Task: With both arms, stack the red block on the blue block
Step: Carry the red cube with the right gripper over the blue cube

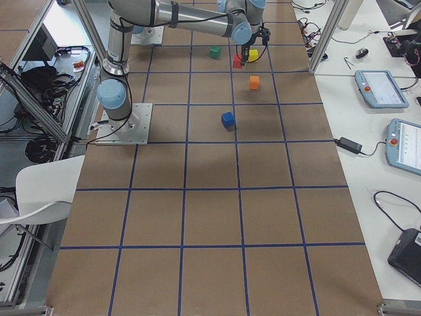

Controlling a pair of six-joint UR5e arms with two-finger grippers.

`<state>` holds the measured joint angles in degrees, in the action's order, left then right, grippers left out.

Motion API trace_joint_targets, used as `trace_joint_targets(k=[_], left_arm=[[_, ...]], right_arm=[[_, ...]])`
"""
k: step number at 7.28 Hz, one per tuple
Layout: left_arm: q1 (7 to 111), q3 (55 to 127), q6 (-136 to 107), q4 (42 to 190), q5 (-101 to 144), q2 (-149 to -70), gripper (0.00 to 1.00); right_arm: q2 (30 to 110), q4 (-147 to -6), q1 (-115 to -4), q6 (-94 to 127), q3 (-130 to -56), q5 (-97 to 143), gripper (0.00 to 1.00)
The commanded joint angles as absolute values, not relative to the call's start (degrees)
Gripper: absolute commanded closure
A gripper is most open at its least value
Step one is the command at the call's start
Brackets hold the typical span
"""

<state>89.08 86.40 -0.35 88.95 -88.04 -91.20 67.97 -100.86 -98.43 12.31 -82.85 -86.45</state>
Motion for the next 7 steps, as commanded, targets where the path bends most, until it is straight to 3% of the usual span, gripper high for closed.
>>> trace_joint_targets(k=[1,7], left_arm=[[89.12,86.40,-0.35,88.95,-88.07,-91.23,0.00],[89.12,86.40,-0.35,89.03,-87.89,-91.67,0.00]], right_arm=[[70.92,-93.89,-91.44,3.11,-82.79,-86.92,1.00],[74.70,-97.97,-77.20,-23.60,-94.54,-90.00,1.00]])
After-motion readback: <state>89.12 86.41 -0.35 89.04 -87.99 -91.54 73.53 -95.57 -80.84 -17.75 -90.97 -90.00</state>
